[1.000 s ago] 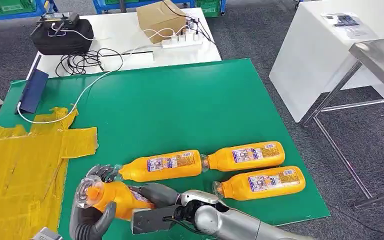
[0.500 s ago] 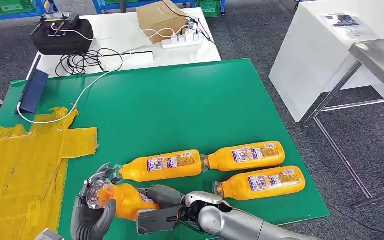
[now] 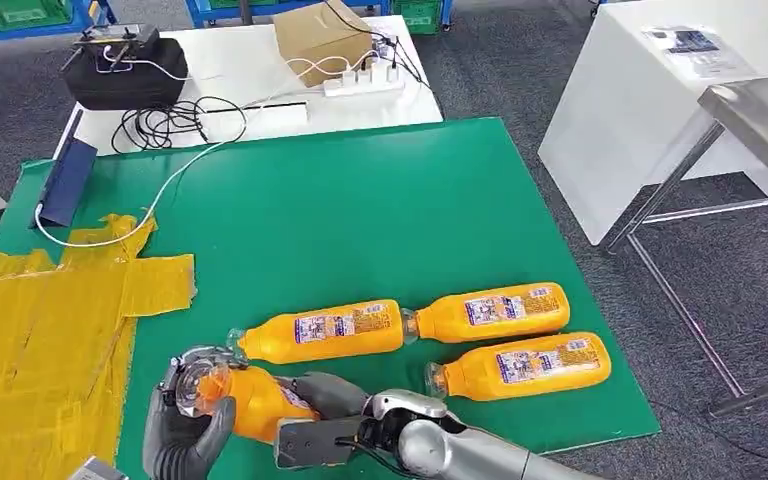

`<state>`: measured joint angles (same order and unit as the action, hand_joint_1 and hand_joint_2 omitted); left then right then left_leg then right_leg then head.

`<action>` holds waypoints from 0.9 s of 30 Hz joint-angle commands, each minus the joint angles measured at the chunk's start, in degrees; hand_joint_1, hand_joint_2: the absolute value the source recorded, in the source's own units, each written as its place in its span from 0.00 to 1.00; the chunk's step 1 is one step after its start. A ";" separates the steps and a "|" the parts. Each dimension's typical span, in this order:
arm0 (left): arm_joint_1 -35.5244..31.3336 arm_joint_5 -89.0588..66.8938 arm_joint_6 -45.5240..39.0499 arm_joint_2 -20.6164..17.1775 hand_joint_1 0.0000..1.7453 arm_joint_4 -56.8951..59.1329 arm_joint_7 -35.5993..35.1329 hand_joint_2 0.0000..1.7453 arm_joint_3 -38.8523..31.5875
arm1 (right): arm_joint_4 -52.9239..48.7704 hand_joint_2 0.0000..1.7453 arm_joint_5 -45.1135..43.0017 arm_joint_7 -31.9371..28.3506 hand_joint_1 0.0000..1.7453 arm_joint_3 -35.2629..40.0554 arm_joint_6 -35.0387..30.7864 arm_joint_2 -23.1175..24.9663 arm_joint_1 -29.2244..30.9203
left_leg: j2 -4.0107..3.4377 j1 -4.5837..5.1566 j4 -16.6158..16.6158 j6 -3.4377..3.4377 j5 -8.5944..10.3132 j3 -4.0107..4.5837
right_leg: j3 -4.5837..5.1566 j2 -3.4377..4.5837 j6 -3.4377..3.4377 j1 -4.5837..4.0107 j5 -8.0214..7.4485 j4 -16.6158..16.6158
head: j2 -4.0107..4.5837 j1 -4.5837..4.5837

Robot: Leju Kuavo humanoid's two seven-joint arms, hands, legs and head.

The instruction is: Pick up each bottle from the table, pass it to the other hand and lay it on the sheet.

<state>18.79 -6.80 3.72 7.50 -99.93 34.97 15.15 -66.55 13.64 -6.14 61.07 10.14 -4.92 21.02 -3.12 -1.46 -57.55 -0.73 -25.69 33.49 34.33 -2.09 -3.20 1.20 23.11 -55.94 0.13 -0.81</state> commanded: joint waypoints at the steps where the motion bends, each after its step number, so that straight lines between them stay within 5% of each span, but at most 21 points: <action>1: -2.41 0.13 1.39 -0.48 1.00 0.69 -0.26 1.00 3.97 | -2.93 1.00 -0.01 0.53 1.00 -0.49 -0.36 0.68 -1.42 | 0.32 -0.05 -0.01 0.10 -0.02 -0.08 | -0.12 0.01 0.13 -0.04 0.05 0.00 | 0.00 0.00; 8: -0.64 -0.27 1.44 -0.05 1.00 0.09 2.06 1.00 2.13 | -6.97 1.00 1.78 -3.16 1.00 -5.38 -3.60 0.87 -4.39 | 0.28 -0.03 0.01 0.11 -0.06 -0.13 | -0.15 0.07 0.14 -0.02 0.09 -0.01 | 0.00 0.00; 9: 0.00 -1.65 0.06 0.50 1.00 -1.42 2.36 1.00 1.11 | -9.12 1.00 4.68 -3.79 0.60 -6.69 -6.66 1.47 -5.65 | 0.32 -0.03 0.01 0.13 -0.09 -0.18 | -0.19 0.11 0.17 -0.02 0.11 -0.02 | 0.00 0.00; 10: 0.57 -3.19 -1.13 0.75 1.00 -2.71 2.40 1.00 0.60 | -10.64 1.00 5.78 -4.30 0.00 -7.62 -7.42 1.93 -6.71 | 0.23 -0.02 -0.01 0.08 -0.04 -0.06 | -0.08 0.05 0.11 -0.02 0.06 -0.03 | 0.00 0.00; 11: 1.19 -5.57 -2.57 -0.31 1.00 -4.89 2.30 1.00 0.51 | -13.16 1.00 8.54 -3.91 0.00 -8.10 -8.48 1.92 -7.23 | 0.26 -0.05 -0.05 0.10 -0.10 -0.08 | -0.10 0.10 0.14 -0.04 0.11 -0.06 | 0.00 0.00; 12: 1.69 -6.21 -3.19 -1.11 1.00 -6.95 2.42 1.00 -0.02 | -15.30 0.00 8.53 -3.63 0.00 -9.57 -8.66 2.22 -8.26 | 0.27 -0.04 -0.06 0.11 -0.13 -0.14 | -0.14 0.14 0.17 -0.03 0.14 -0.09 | 0.00 0.00; 17: 3.79 -15.95 -11.44 -0.70 1.00 -19.01 3.74 1.00 -6.30 | -18.68 0.00 9.37 -3.94 0.00 -16.95 -7.18 0.87 -7.95 | 0.15 -0.10 -0.14 0.09 -0.17 -0.01 | 0.01 0.25 0.19 -0.09 0.13 -0.17 | 0.00 0.00; 18: 3.71 -22.70 -21.28 -0.92 1.00 -23.59 5.03 1.00 -5.97 | -20.62 0.00 12.12 -4.40 0.00 -18.51 -6.98 0.27 -6.90 | 0.33 -0.07 -0.15 0.13 -0.13 0.01 | -0.03 0.13 0.19 -0.05 0.14 -0.18 | 0.00 -0.02; 23: 5.68 -41.96 -38.39 -0.63 1.00 -28.42 4.88 1.00 -4.55 | -24.99 0.00 13.43 -3.18 0.00 -20.91 -5.61 -0.68 -8.99 | 0.28 -0.07 -0.14 0.13 -0.10 0.10 | 0.05 0.13 0.15 -0.05 0.09 -0.14 | 0.00 -0.02; 26: 4.25 -61.73 -43.72 -0.69 1.00 -26.81 -3.75 1.00 -4.08 | -24.55 0.00 13.02 -2.79 0.00 -21.13 -5.52 -1.39 -8.29 | 0.39 -0.04 0.00 0.13 -0.08 -0.09 | -0.16 0.05 0.15 -0.03 0.12 -0.02 | 0.00 0.00; 27: 1.93 -71.45 -43.72 -2.52 1.00 -24.35 -11.34 1.00 -2.66 | -23.81 0.00 12.69 -2.43 0.00 -21.22 -5.35 -1.55 -7.02 | 0.27 -0.01 0.02 0.09 -0.02 -0.02 | -0.07 0.05 0.11 0.00 0.05 -0.01 | 0.00 0.00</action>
<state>23.37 -52.08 -36.10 7.34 -124.33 37.48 11.63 -88.76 26.75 -9.49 42.47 4.13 -4.20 12.32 -3.07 -1.46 -57.55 -0.73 -25.69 33.55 34.34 -2.11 -3.20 1.20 23.12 -55.94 0.13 -0.81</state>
